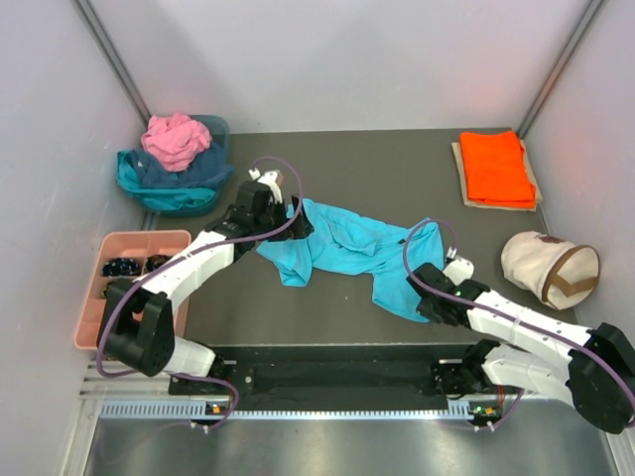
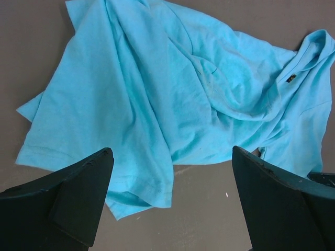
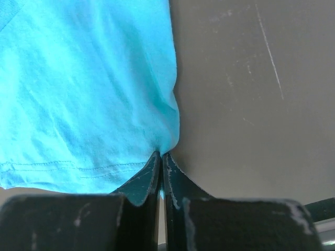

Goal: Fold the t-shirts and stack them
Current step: Flatten the tshirt out

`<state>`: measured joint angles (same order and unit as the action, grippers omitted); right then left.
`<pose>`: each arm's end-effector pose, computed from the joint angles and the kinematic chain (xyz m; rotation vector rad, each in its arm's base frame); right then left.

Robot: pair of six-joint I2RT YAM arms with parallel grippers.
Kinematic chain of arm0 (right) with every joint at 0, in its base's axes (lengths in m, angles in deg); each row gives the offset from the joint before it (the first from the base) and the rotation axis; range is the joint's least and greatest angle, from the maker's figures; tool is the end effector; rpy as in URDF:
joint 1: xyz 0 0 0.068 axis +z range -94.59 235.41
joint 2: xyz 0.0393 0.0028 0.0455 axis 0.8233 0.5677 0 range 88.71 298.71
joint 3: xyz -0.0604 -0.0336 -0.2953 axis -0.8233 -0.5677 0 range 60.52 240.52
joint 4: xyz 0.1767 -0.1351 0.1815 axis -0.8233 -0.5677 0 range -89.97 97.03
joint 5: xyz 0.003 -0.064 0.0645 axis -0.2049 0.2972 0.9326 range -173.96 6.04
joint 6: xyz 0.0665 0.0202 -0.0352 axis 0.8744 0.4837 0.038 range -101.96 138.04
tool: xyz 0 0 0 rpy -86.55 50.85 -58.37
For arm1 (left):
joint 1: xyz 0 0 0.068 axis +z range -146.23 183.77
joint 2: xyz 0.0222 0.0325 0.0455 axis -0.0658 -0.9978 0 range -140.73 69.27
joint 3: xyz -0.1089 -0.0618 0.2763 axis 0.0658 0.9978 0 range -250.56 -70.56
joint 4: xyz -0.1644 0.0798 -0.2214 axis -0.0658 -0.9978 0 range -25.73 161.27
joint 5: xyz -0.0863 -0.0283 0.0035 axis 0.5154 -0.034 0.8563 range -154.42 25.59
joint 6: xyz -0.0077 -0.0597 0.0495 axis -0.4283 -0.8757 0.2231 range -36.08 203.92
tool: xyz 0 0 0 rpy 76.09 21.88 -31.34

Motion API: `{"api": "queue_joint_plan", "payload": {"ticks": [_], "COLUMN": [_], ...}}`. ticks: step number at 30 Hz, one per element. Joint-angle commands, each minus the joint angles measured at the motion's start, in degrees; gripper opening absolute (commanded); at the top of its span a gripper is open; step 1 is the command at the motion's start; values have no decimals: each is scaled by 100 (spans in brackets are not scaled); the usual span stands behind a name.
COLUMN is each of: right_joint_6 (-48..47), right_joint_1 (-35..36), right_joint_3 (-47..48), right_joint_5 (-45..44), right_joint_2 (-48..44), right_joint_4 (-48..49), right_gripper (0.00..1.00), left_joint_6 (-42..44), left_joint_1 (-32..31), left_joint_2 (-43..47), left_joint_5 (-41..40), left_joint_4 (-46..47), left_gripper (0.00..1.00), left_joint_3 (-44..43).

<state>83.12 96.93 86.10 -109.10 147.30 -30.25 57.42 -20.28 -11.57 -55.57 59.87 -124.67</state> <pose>0.1478 0.0931 0.1413 0.6266 2.5141 0.0156 0.3182 -0.1533 0.2501 0.0373 2.3075 -0.6403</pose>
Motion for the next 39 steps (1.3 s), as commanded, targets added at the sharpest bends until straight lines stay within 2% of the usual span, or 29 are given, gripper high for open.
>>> {"api": "queue_joint_plan", "payload": {"ticks": [1, 8, 13, 22, 24, 27, 28, 29, 30, 31, 34, 39], "right_joint_6": [-100, -452, -637, -725, -725, -733, -733, -733, -751, -751, -751, -637], "right_joint_1": [67, 67, 67, 58, 67, 58, 58, 67, 58, 58, 67, 50], "right_joint_3": [-63, 254, 351, 404, 412, 412, 421, 430, 439, 456, 465, 439], "right_joint_5": [185, 133, 168, 80, 80, 63, 62, 45, 28, -25, -122, -245], "right_joint_2": [47, 223, 328, 320, 311, 285, 276, 267, 241, 232, 179, 83], "right_joint_4": [159, 151, 256, 168, 151, 116, 98, 80, 54, 10, -86, -271], "right_gripper": [0, 0, 0, 0, 0, 0, 0, 0, 0, 0, 0, 0], "left_joint_6": [-30, -864, -1541, -1630, -1543, -1437, -1402, -1376, -1340, -1305, -1130, -612], "left_joint_1": [-29, -29, -21, -21, -20, -20, -20, -20, -20, -20, -12, 41], "left_joint_2": [349, 385, 271, -502, -626, -845, -959, -1012, -1056, -1144, -1232, -1171], "left_joint_5": [-233, -1121, -981, -954, -1042, -1261, -1297, -1376, -1402, -1420, -1429, -1710], "left_joint_4": [-213, -329, 436, 1043, 1104, 1096, 1096, 1096, 1096, 1096, 930, 280], "left_gripper": [99, 99, 99, 90, 84, 60, 50, 21, 5, 0, 0, 0], "left_joint_3": [154, 752, 1402, 1342, 1237, 1070, 1025, 973, 868, 806, 446, -661]}}
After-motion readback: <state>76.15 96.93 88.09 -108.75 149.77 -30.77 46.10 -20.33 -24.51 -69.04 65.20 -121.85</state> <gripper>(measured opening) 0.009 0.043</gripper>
